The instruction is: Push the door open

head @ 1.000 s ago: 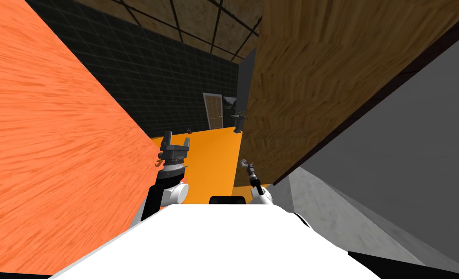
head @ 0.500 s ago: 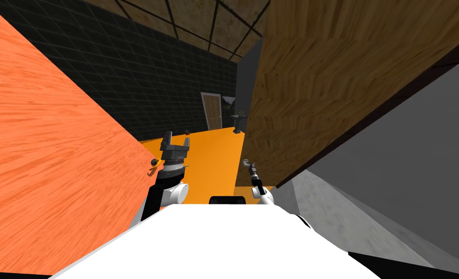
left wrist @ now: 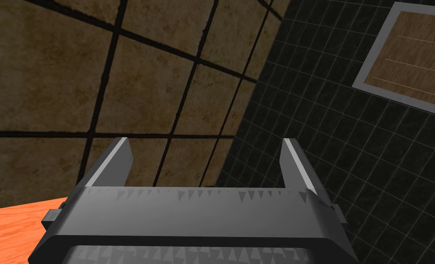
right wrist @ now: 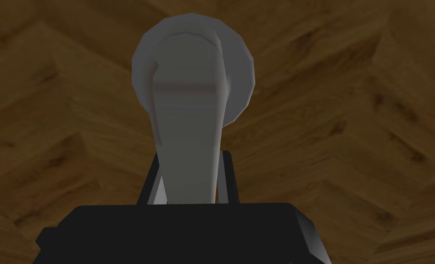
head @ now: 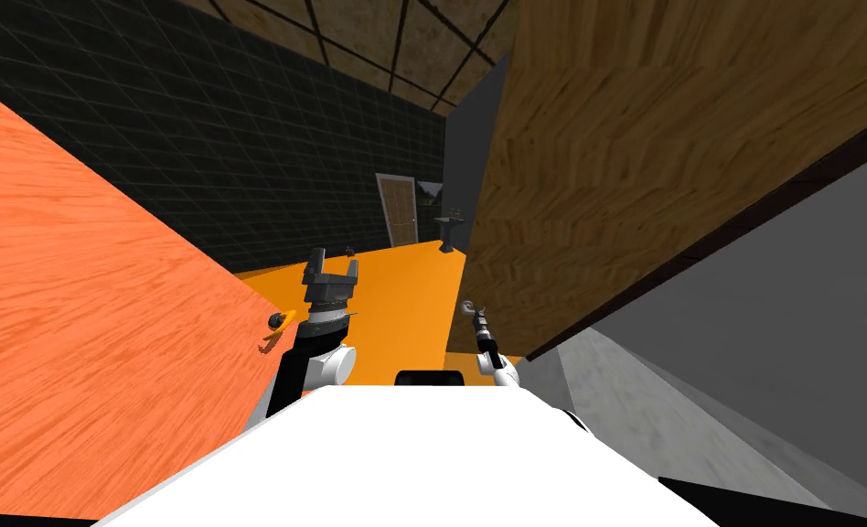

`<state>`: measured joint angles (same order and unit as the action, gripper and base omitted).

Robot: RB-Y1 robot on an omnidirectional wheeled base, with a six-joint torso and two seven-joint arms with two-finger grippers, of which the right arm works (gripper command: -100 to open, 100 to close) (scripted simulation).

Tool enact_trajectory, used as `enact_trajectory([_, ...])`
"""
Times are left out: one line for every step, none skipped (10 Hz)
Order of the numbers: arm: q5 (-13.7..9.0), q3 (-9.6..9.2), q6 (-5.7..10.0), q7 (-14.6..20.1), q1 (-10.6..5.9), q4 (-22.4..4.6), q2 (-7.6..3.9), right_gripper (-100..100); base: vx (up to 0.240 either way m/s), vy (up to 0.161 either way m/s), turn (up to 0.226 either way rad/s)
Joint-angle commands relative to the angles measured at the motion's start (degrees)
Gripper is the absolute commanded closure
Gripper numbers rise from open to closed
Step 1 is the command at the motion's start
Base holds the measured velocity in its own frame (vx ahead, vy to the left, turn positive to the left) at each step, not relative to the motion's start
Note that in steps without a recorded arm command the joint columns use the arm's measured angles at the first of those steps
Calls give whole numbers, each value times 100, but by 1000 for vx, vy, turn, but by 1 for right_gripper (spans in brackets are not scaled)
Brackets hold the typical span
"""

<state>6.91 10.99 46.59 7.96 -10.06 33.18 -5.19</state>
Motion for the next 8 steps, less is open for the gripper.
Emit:
enact_trajectory([-58,92,36,-46,-57,-71,-27,100,188,54,-53])
enact_trajectory([-91,146,34,-72,-53,-71,-35,100,195,73,-43])
enact_trajectory([-129,206,32,-99,-49,-72,-42,100,199,101,-57])
enact_trajectory([-168,270,29,-129,-44,-73,-48,100,222,87,-63])
enact_trajectory([-208,334,27,-159,-39,-73,-54,100,241,106,-62])
enact_trajectory([-247,397,25,-188,-35,-74,-58,100,214,108,-71])
enact_trajectory([-283,455,22,-215,-31,-75,-61,100,186,84,-62])
enact_trajectory([-315,506,21,-239,-27,-75,-62,100,172,74,-52])
